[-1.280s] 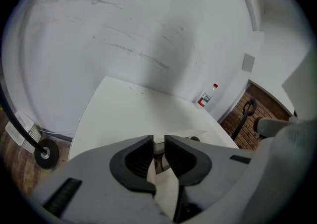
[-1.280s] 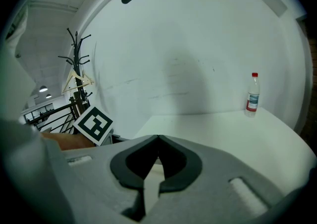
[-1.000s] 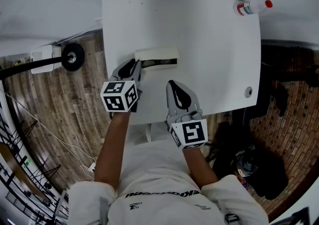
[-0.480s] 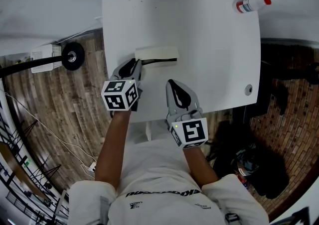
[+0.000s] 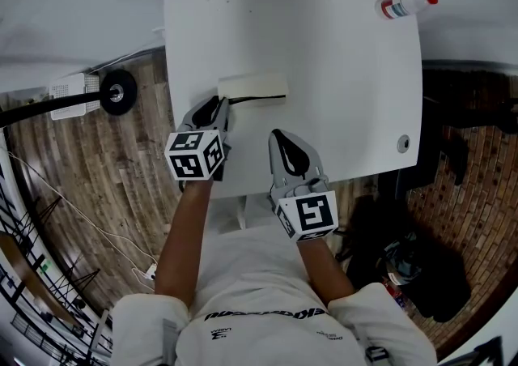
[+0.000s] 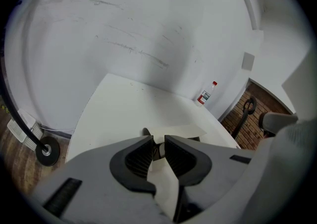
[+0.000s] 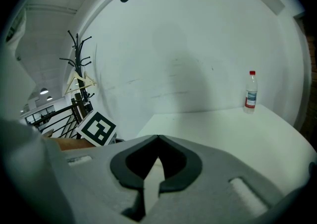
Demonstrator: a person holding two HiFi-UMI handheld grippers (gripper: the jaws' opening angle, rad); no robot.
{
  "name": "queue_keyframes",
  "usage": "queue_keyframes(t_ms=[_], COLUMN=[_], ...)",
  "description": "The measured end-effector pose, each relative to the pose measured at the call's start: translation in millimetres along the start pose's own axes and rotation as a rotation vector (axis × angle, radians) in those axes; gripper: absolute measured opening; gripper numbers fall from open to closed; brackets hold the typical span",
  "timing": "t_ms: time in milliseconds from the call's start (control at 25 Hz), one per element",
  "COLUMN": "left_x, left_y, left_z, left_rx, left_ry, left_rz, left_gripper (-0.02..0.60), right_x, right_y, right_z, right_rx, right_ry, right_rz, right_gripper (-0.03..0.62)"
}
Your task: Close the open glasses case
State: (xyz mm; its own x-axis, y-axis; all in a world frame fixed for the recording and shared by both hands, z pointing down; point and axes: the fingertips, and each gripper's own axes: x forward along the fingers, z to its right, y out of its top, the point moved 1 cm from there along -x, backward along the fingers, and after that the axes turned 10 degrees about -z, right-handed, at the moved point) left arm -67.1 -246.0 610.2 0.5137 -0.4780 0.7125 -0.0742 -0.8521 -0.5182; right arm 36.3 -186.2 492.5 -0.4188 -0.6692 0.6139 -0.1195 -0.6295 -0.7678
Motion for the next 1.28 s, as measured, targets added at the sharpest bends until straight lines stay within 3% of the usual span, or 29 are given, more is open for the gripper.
queue_keyframes(t_ms=[1280], left_x=[5.6], left_y=[-18.9], left_z=[-2.1], left_rx=[0.002], left_ry=[0.069], left_rz=[-0.011], left_gripper=[0.066], right_x=[-18.2], right_y=[-10.8], right_z=[4.7], right_rx=[-0.010], right_ry=[-0.017], right_rz=[0.001], right_gripper=[0.000])
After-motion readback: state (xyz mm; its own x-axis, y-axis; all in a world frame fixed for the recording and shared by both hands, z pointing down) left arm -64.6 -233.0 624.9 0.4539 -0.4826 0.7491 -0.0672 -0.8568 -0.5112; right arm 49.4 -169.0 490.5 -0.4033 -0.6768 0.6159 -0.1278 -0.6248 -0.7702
